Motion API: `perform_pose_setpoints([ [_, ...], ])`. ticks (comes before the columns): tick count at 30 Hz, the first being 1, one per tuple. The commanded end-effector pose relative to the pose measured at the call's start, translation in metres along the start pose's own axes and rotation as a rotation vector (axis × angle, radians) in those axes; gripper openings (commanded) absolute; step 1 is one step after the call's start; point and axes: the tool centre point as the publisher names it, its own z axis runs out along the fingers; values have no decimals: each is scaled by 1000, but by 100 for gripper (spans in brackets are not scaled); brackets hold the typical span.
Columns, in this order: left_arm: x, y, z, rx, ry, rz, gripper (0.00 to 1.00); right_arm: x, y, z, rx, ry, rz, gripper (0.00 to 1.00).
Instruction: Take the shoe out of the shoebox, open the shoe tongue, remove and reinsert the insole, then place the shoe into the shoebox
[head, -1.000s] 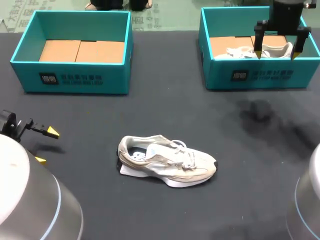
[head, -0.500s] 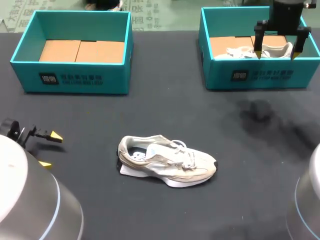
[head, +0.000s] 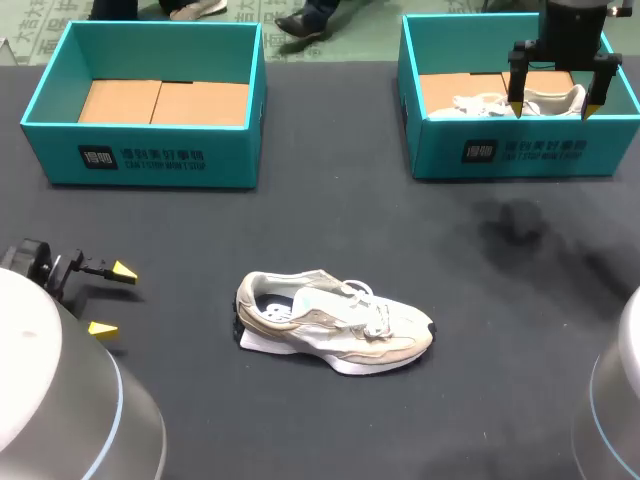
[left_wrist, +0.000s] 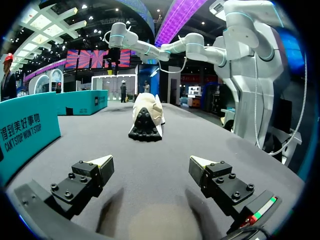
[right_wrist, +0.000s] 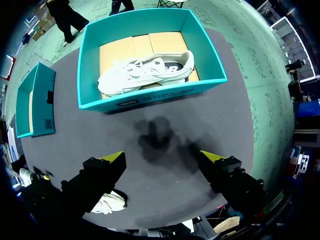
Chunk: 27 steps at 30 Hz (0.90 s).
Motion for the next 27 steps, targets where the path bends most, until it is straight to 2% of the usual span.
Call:
perform_pose_setpoints([
  [1, -2, -4, 18, -9, -5, 4, 100, 0, 0, 0, -1, 1, 1, 100],
  [9, -3, -17, 49, 11, -10, 18, 100, 0, 0, 0, -1, 1, 1, 100],
  [22, -3, -17, 49, 11, -10, 18, 100, 0, 0, 0, -1, 1, 1, 100],
  [27, -6, -9, 69, -4, -12, -2, 100, 0, 0, 0, -1, 1, 1, 100],
])
